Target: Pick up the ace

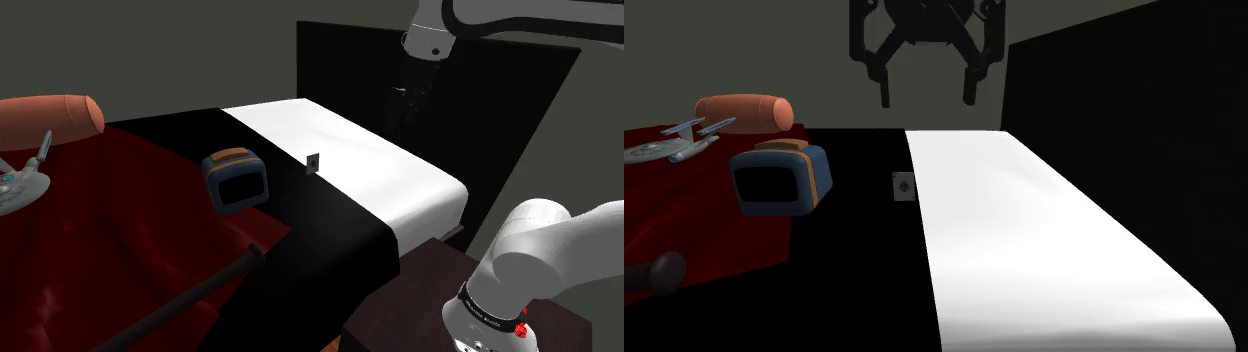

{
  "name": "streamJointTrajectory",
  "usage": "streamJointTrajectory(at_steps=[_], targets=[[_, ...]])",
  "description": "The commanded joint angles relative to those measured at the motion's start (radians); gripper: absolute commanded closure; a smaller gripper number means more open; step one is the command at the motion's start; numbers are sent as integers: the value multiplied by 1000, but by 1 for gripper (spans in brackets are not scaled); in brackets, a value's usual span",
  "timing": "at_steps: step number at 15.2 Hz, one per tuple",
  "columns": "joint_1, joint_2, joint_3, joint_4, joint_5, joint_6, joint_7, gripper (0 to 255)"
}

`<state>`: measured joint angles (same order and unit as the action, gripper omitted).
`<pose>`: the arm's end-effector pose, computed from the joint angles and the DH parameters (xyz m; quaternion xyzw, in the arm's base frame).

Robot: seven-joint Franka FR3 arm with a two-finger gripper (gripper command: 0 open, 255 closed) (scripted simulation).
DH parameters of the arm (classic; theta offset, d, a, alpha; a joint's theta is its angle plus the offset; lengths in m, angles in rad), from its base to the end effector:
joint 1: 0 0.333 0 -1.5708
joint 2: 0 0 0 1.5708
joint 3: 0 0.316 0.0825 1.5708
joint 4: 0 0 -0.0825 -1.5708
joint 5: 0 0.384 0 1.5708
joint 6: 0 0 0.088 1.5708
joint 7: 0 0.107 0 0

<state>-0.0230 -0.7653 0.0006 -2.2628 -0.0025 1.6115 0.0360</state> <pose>0.3170 -0.0073 0.6321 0.9979 -0.0292 0.0570 0.0011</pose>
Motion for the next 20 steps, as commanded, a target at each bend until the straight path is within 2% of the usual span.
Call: streamJointTrajectory(at_steps=[1, 11, 20], targets=[[0, 0, 0, 0, 0, 0, 0, 0], [-13, 223, 31, -73, -21, 411, 47, 0], [-38, 511, 60, 2, -75, 725, 112, 0]])
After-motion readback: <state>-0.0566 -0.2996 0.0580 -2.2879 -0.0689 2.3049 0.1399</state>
